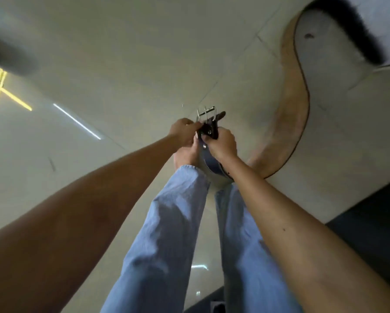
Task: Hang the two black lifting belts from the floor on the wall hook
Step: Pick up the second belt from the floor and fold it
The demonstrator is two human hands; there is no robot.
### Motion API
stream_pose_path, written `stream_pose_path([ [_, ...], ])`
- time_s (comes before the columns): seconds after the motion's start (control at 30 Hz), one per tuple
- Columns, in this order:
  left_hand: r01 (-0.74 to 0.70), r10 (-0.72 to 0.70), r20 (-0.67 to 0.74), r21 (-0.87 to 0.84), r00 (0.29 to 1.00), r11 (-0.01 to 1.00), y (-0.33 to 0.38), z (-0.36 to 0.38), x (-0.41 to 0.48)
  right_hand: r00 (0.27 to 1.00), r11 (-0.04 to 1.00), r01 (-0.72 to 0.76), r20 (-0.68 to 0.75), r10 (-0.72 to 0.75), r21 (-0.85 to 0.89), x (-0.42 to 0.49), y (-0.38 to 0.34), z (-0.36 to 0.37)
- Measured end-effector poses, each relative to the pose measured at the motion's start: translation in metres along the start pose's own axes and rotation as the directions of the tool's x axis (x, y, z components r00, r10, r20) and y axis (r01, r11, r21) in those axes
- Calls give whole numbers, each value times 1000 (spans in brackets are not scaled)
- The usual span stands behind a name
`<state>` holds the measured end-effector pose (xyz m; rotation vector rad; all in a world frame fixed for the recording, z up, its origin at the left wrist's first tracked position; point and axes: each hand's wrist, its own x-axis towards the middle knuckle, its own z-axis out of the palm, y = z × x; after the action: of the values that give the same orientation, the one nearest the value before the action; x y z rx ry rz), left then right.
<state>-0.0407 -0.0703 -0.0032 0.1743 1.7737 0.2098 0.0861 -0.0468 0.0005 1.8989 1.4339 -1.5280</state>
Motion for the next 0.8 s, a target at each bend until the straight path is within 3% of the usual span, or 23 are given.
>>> stream_pose_path([
  [0.13, -18, 42, 74, -305, 996, 952, 53, -13, -109, 995, 963, 14, -95, 12, 268, -90, -47, -69],
  [0.23, -161, 219, 95, -415, 971, 895, 108, -24, -205, 986, 870, 110, -166, -33, 480, -171, -90, -132],
  [0.33, -330, 427, 137, -443, 894, 834, 166, -41, -308, 981, 771, 132, -196, -10, 623, -253, -134, -201],
  [0.53, -659, 751, 125, -402, 649, 636, 257, -66, -519, 895, 597, 440, -377, -237, 671, -446, -205, -332],
  [0.67, -813, 900, -30, -443, 434, 377, 284, -69, -647, 715, 534, 696, -531, -454, 481, -569, -226, -395],
  [0.8, -930, 967, -174, -348, 188, 118, 294, -53, -738, 540, 403, 841, -611, -579, 361, -645, -208, -431],
])
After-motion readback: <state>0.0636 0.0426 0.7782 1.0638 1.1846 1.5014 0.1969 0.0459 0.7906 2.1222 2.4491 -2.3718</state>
